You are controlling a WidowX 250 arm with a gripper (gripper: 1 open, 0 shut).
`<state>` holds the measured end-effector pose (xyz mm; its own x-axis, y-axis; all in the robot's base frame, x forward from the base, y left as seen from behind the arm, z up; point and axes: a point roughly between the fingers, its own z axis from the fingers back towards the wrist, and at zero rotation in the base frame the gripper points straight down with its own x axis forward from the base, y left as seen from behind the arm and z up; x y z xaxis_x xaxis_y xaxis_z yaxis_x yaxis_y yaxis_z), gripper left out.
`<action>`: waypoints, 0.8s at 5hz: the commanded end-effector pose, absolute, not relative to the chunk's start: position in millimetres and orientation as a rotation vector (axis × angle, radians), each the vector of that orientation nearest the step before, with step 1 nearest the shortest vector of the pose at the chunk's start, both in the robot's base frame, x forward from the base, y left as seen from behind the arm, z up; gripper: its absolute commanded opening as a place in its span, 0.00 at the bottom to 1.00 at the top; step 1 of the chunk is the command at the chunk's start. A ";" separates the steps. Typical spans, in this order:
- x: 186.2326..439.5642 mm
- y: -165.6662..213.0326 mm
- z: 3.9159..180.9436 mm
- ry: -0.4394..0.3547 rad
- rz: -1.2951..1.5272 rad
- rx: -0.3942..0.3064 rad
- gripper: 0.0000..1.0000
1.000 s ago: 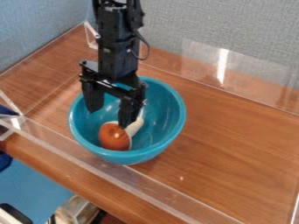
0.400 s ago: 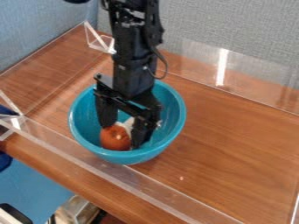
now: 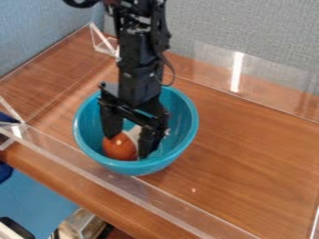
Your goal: Remove the mushroom from inside the blue bowl and put it on the table
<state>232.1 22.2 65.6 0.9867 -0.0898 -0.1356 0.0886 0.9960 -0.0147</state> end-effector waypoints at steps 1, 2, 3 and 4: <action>228.9 25.7 75.3 0.102 -0.054 -0.011 1.00; 220.8 25.8 79.3 0.099 -0.028 -0.010 1.00; 228.5 26.9 73.5 0.094 0.012 -0.009 1.00; 235.8 28.6 67.7 0.090 0.052 -0.008 1.00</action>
<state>227.8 24.4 58.9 0.9906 0.0321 -0.1328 -0.0335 0.9994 -0.0083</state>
